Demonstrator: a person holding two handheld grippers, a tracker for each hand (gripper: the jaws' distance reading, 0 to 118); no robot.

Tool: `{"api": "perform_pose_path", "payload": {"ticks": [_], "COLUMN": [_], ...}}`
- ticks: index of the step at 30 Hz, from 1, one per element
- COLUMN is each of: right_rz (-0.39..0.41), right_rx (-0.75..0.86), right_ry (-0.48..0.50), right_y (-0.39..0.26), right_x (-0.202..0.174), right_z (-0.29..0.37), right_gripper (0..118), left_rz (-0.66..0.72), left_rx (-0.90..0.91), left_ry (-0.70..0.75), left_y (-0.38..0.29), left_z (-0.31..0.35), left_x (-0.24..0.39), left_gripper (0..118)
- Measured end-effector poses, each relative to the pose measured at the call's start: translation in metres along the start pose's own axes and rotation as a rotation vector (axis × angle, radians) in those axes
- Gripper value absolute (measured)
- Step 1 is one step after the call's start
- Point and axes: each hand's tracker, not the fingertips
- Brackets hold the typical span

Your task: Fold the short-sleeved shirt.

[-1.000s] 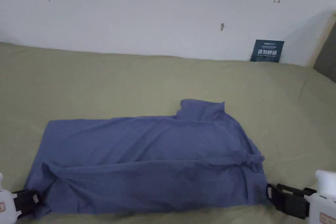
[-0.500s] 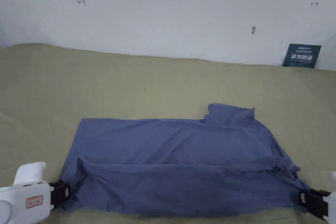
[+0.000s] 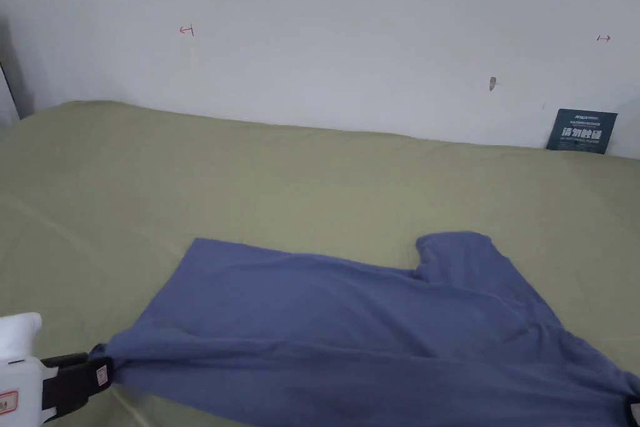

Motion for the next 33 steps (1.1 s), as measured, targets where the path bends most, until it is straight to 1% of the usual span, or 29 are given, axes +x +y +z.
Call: {"api": "perform_pose_path", "payload": {"ticks": [4,5,6,11,13,16,18,21,22,23,24,25,26,28,30,31,32,33], "right_rz": [0.013,0.001,-0.005,-0.013,-0.019,0.004,0.018,0.008,0.009,0.025,0.075,0.12,0.138,0.115,0.09,0.096,0.112,0.128], "right_rx": [-0.071,-0.086,-0.119,-0.187,-0.24,-0.274,-0.291,-0.316,-0.331,-0.343,-0.355,-0.35,-0.306,-0.183,-0.028,0.068,0.179,0.268], "right_ry": [-0.017,-0.021,-0.002,-0.029,-0.017,-0.043,-0.052,-0.063,-0.065,-0.073,-0.11,-0.136,-0.141,-0.134,-0.11,-0.09,-0.095,-0.093], "right_y": [-0.035,-0.045,-0.053,-0.09,-0.103,-0.12,-0.126,-0.13,-0.13,-0.13,-0.128,-0.126,-0.121,-0.11,-0.089,-0.077,-0.059,-0.051], "right_x": [0.005,0.007,0.009,0.012,0.017,0.023,0.026,0.029,0.028,0.025,0.02,0.018,0.016,0.019,0.009,0.0,-0.02,-0.031], "right_z": [0.024,0.03,0.035,0.061,0.061,0.053,0.043,0.031,0.03,0.032,0.038,0.045,0.057,0.078,0.103,0.115,0.134,0.143], "right_gripper": [10,10,10,10,10,10,10,11,19,48,73,77,74,74,74,74,74,74], "left_rz": [-0.019,-0.033,-0.051,-0.076,-0.092,-0.066,-0.05,-0.017,-0.017,-0.02,-0.035,-0.057,-0.075,-0.074,-0.087,-0.099,-0.121,-0.137], "left_rx": [-0.043,-0.054,-0.067,-0.132,-0.168,-0.232,-0.242,-0.257,-0.264,-0.277,-0.277,-0.261,-0.2,-0.076,0.046,0.115,0.185,0.238], "left_ry": [-0.001,0.001,0.003,-0.02,-0.013,-0.016,0.002,-0.005,0.001,0.022,0.066,0.094,0.081,0.047,0.047,0.038,0.042,0.038], "left_y": [-0.026,-0.033,-0.038,-0.07,-0.085,-0.104,-0.112,-0.113,-0.113,-0.114,-0.113,-0.11,-0.106,-0.089,-0.067,-0.057,-0.047,-0.04], "left_z": [0.021,0.027,0.033,0.064,0.07,0.063,0.055,0.046,0.041,0.038,0.039,0.044,0.053,0.071,0.089,0.096,0.105,0.111], "left_x": [-0.005,-0.005,-0.006,-0.005,-0.007,-0.023,-0.027,-0.025,-0.025,-0.023,-0.022,-0.021,-0.019,-0.02,-0.005,0.008,0.022,0.034], "left_gripper": [0,0,0,0,0,0,0,0,3,26,53,73,75,75,75,75,75,75]}}
